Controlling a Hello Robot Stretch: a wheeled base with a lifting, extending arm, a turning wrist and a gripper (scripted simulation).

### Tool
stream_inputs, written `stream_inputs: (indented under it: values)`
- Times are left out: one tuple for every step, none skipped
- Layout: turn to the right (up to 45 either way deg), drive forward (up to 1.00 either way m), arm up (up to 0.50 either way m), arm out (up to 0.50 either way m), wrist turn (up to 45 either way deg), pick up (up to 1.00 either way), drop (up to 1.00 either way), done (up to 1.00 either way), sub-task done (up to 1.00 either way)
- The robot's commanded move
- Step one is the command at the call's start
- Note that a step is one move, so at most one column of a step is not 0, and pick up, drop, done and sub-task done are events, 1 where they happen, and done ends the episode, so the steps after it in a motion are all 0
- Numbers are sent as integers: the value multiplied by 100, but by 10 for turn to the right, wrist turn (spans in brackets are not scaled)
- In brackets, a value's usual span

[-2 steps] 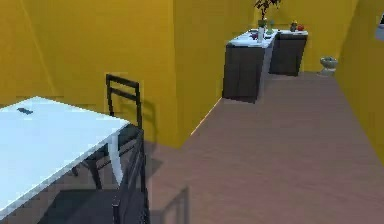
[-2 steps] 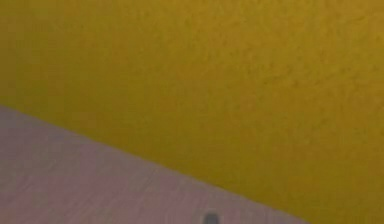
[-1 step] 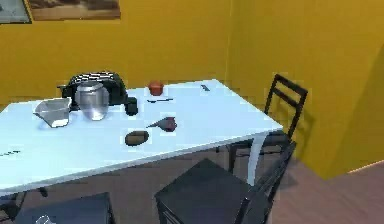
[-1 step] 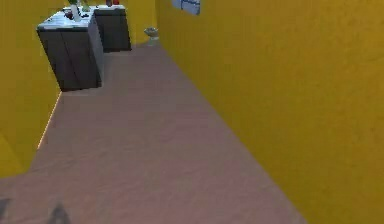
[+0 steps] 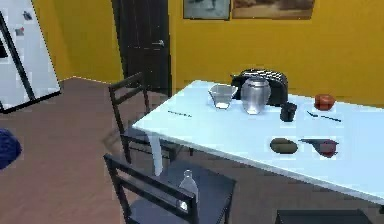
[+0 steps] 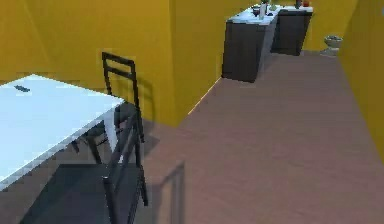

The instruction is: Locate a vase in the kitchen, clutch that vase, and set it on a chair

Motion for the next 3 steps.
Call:
stream_inputs:
  values:
    - [-450,0,0,0,0,0,0,0,0]
    - [-240,0,0,0,0,0,0,0,0]
    - [270,0,0,0,0,0,0,0,0]
